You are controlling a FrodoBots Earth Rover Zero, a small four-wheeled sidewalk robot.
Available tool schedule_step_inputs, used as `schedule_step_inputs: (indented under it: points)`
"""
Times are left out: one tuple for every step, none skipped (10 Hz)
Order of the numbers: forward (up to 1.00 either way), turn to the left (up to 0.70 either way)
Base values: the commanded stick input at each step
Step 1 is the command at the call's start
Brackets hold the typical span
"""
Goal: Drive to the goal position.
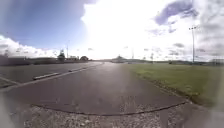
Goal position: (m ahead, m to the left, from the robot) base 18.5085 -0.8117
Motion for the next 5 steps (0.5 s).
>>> schedule_step_inputs:
  points:
    - [1.0,0.0]
    - [1.0,0.0]
    - [1.0,0.0]
    - [1.0,0.0]
    - [1.0,0.0]
